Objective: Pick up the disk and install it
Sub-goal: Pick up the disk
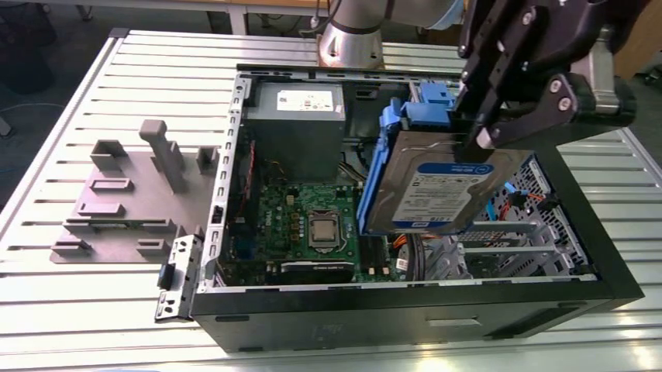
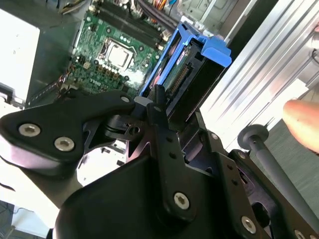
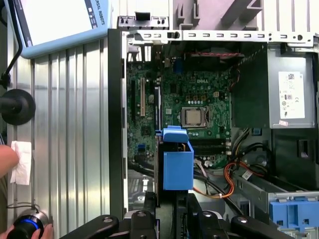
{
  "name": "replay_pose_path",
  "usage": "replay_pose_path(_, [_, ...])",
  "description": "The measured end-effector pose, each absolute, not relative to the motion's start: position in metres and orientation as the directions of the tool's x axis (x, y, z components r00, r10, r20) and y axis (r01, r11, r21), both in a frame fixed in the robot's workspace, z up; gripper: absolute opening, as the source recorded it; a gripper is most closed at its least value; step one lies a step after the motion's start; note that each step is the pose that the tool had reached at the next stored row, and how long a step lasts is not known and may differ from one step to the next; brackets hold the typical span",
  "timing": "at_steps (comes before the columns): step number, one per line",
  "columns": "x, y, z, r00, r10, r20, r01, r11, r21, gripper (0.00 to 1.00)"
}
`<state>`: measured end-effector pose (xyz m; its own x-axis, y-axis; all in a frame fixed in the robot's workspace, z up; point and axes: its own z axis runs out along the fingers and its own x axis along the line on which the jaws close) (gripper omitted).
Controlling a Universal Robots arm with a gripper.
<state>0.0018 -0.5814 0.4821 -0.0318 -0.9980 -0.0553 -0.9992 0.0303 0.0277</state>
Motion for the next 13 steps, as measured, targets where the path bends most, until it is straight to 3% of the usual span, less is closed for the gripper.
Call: replay_pose_path(13, [0.045, -0.581, 0.482, -0.032, -0.998, -0.055, -0.999, 0.030, 0.028, 0.35])
